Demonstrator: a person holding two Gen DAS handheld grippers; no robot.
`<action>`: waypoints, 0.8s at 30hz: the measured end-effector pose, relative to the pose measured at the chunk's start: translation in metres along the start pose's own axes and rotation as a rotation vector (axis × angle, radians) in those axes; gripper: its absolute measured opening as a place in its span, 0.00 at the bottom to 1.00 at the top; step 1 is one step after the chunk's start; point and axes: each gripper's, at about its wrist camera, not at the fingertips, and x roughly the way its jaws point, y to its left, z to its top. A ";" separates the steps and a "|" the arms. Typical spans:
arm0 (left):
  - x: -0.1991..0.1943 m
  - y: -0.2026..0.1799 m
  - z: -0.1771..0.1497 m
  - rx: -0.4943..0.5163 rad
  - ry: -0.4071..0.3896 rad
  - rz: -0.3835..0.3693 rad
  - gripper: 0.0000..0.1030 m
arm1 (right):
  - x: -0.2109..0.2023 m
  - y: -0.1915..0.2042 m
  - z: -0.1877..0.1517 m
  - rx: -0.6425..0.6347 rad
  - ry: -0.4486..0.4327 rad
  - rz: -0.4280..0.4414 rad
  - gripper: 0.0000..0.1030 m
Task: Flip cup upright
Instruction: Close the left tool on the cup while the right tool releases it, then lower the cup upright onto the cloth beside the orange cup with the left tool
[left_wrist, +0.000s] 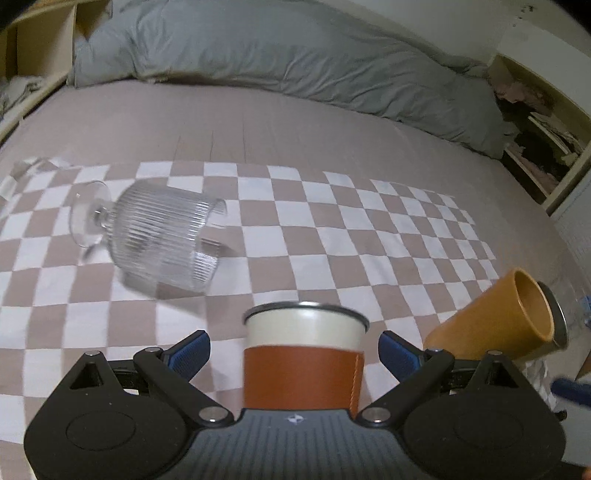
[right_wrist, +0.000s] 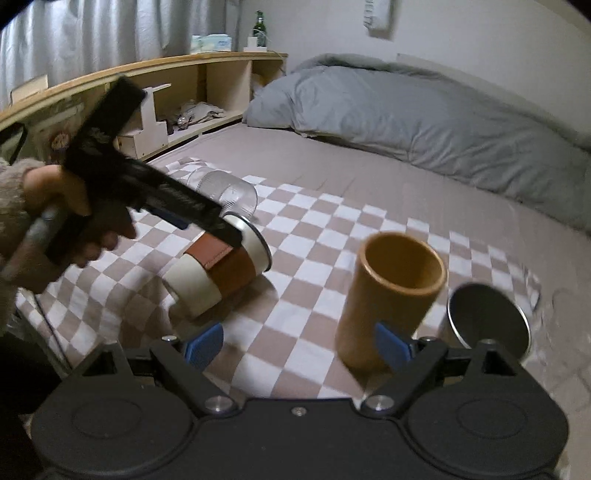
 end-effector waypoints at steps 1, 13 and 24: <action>0.004 -0.002 0.002 -0.005 0.009 -0.003 0.94 | -0.002 0.000 -0.002 0.004 -0.002 0.000 0.87; 0.016 -0.009 0.001 -0.013 0.043 0.037 0.77 | -0.018 -0.010 -0.005 0.057 -0.020 0.047 0.87; -0.037 -0.041 -0.028 0.061 -0.195 -0.029 0.76 | -0.036 -0.020 -0.014 0.084 -0.068 0.011 0.87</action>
